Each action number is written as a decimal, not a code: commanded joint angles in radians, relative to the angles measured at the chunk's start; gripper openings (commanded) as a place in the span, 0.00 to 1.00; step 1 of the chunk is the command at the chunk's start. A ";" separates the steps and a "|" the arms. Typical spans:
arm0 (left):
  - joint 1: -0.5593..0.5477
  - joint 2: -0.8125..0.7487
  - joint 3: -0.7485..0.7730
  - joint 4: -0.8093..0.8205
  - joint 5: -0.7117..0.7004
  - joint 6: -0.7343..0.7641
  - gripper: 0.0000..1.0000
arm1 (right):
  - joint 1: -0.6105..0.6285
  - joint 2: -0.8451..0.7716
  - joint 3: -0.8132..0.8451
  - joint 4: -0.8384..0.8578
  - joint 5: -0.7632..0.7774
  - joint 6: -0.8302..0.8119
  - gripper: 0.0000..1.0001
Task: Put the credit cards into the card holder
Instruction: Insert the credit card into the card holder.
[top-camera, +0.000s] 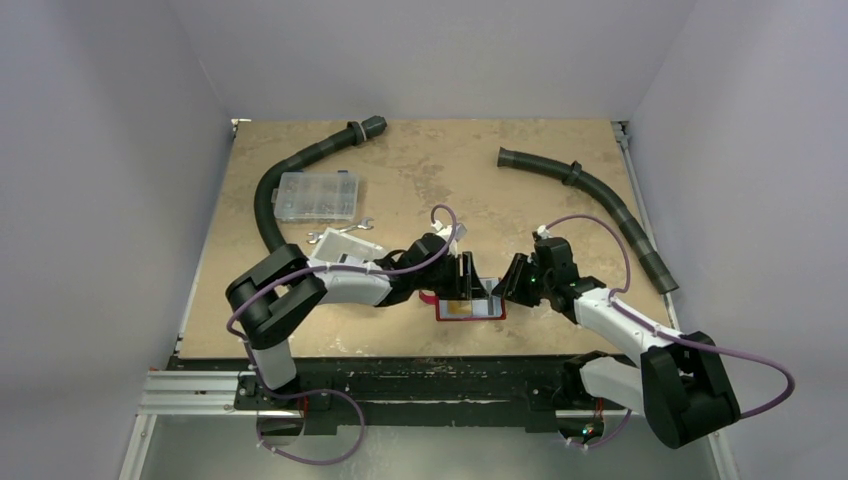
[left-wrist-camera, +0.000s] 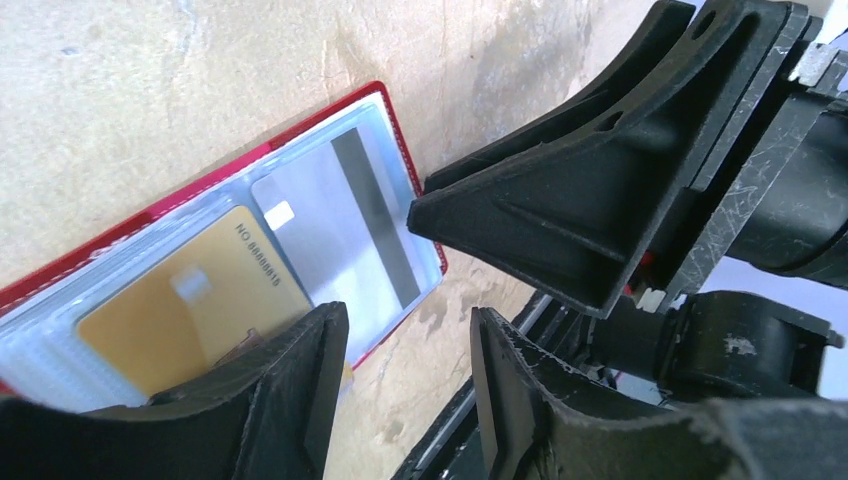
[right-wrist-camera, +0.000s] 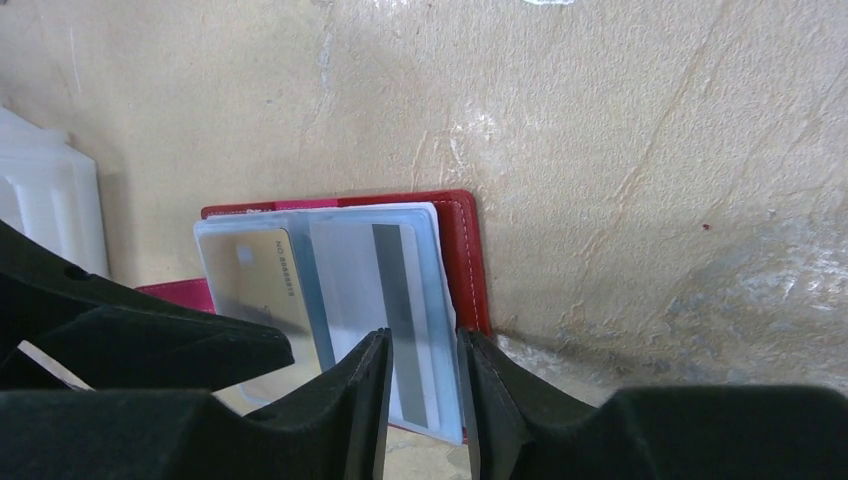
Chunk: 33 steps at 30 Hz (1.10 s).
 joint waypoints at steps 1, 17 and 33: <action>-0.002 -0.045 0.041 -0.105 -0.049 0.097 0.49 | 0.004 -0.027 0.023 -0.003 -0.025 -0.017 0.37; -0.004 0.038 0.014 -0.106 -0.073 0.109 0.18 | 0.004 0.005 0.025 -0.027 0.022 -0.024 0.33; -0.004 0.029 -0.018 -0.098 -0.086 0.100 0.24 | 0.006 0.015 0.011 -0.013 -0.048 -0.037 0.31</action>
